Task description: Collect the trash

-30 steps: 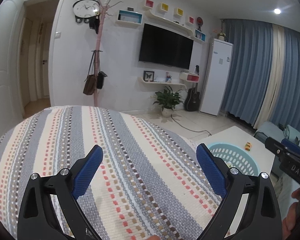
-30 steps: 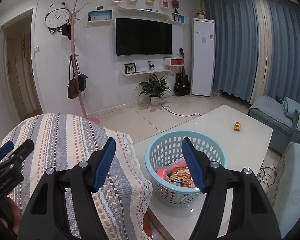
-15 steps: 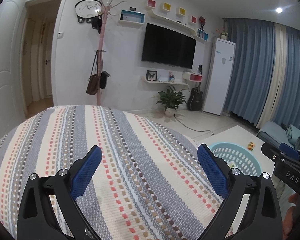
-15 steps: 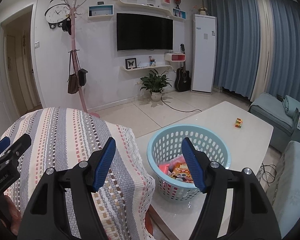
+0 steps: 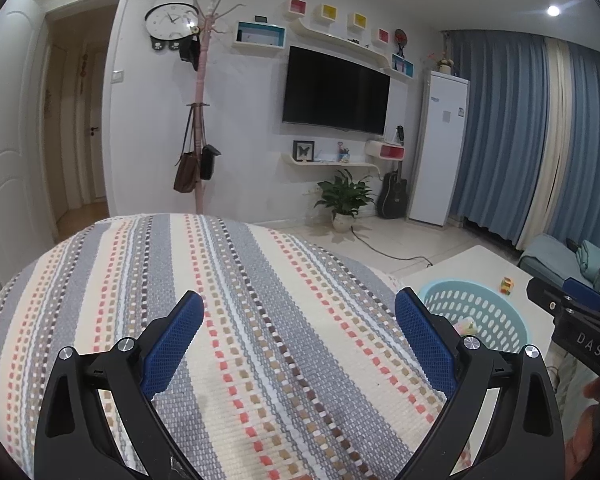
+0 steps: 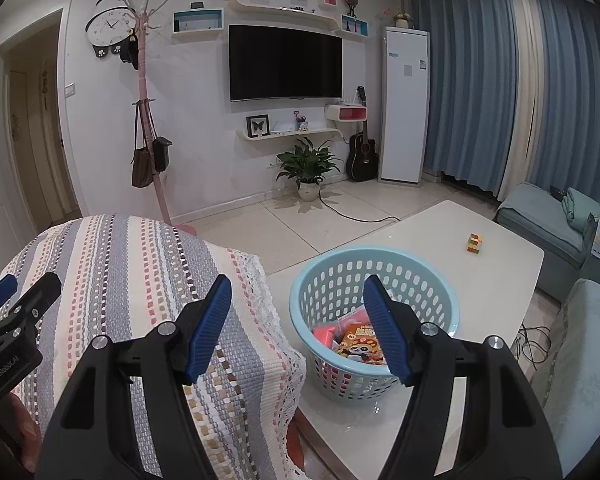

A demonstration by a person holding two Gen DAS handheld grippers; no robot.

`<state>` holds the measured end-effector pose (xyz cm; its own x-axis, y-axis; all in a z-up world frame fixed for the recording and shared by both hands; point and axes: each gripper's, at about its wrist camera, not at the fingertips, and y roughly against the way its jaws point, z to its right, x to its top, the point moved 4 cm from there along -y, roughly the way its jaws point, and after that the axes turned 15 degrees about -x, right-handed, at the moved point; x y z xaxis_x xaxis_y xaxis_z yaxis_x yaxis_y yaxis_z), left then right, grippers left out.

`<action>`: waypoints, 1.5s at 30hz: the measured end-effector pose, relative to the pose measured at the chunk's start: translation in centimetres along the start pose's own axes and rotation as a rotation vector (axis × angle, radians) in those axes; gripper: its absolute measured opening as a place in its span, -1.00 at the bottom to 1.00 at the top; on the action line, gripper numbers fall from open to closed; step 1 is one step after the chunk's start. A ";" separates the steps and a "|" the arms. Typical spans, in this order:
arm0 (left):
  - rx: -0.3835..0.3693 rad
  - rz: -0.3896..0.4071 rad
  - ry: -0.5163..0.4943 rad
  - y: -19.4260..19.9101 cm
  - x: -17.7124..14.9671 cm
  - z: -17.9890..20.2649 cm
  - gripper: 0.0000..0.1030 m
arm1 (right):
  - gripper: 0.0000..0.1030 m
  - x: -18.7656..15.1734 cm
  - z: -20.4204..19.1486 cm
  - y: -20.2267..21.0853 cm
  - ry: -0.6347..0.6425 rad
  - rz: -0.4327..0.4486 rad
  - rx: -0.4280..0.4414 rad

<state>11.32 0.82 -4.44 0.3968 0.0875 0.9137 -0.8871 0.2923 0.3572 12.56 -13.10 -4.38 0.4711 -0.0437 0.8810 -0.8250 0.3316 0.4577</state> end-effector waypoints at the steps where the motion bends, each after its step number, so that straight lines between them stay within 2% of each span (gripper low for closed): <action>1: 0.003 -0.001 -0.001 0.0 0.0 -0.1 0.81 | 0.26 0.0 0.0 0.0 -0.002 -0.002 0.000; 20: 0.015 -0.007 -0.002 0.0 -0.1 -0.1 0.82 | 0.36 -0.2 -0.1 -0.1 -0.008 -0.020 0.004; 45: 0.018 -0.014 -0.005 -0.4 -0.1 -0.7 0.84 | 0.37 -0.4 -0.6 -0.5 0.007 -0.030 0.013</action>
<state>11.82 1.35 -4.81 0.4081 0.0783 0.9096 -0.8855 0.2764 0.3735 12.91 -12.70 -5.05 0.4982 -0.0468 0.8658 -0.8143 0.3176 0.4858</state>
